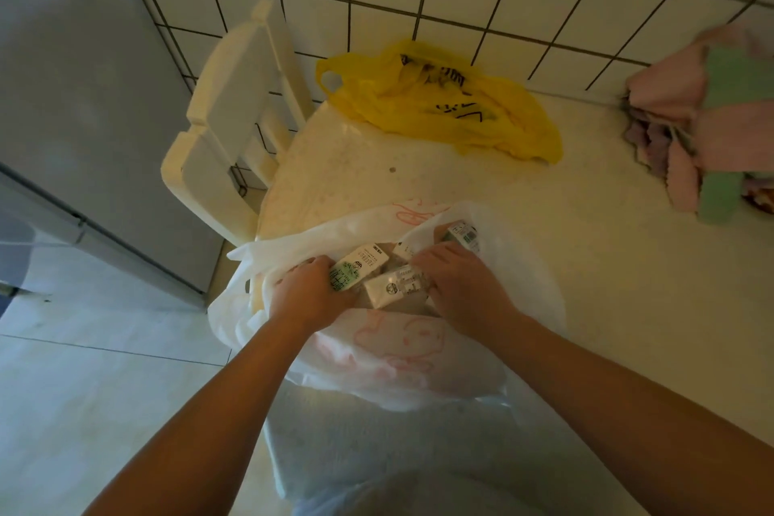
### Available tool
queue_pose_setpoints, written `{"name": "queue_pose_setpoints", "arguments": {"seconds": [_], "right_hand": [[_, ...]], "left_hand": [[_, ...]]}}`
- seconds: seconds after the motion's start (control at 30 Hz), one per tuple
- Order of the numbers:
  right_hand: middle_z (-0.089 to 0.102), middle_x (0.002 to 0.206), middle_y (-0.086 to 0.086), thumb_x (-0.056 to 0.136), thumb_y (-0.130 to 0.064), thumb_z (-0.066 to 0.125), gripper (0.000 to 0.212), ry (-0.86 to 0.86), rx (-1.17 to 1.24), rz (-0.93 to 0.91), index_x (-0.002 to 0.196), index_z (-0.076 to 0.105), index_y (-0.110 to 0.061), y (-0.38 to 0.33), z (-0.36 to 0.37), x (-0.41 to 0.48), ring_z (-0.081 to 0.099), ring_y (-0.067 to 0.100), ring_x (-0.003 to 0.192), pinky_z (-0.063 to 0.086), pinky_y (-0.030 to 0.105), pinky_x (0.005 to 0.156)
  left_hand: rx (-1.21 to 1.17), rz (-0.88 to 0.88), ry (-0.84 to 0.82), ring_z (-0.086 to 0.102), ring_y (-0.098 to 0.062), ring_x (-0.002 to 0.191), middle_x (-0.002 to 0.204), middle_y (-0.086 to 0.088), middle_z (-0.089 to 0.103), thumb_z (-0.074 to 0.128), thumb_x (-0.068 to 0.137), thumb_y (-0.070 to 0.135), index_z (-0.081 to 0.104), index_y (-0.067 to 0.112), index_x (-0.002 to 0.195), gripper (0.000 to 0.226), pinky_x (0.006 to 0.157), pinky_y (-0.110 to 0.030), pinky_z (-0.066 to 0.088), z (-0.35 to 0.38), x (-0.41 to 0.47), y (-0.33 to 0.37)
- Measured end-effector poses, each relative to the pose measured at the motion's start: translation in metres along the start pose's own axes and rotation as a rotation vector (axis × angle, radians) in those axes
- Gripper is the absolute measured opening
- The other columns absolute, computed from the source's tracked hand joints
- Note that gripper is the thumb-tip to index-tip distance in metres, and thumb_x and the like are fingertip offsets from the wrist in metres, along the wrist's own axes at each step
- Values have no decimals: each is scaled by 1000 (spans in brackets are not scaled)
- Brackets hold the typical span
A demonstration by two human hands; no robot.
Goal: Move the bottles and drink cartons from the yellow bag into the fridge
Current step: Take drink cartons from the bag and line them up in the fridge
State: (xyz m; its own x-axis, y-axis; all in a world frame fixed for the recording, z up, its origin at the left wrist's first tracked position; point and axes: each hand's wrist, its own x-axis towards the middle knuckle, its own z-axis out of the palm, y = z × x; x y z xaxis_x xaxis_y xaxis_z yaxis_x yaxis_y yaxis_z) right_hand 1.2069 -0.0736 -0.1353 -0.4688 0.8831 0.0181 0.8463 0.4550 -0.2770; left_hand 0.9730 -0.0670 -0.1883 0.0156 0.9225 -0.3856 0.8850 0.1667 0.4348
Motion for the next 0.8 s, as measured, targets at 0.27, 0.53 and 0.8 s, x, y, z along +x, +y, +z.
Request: {"name": "queue_pose_setpoints", "arguments": {"seconds": [0.27,0.53,0.8], "right_hand": [[67,98,-7,83,-15,76,31,173,541,442,111,64,-22,-23,-48,-49,61,10,83,47,20,69],[74,102,8,90,-1,62,20,184,1301,612,109,65,-7,-62,-75,-108,70,28,100,57,45,88],[62,126,24,81,-5,61,54,32,1831,452,134,55,-12,-114,-78,-184,63,39,106,58,50,81]], "left_hand": [[-325,106,217,58,-12,91,107,4,63,80,77,32,62,17,119,48,70,-22,47,-21,-35,21],[-861,132,357,63,4,91,102,14,64,79,81,16,60,21,117,41,66,-9,50,-47,-105,39],[-1398,7,225,71,-21,88,90,0,75,72,86,11,56,13,124,41,81,-37,56,-35,-208,25]]}}
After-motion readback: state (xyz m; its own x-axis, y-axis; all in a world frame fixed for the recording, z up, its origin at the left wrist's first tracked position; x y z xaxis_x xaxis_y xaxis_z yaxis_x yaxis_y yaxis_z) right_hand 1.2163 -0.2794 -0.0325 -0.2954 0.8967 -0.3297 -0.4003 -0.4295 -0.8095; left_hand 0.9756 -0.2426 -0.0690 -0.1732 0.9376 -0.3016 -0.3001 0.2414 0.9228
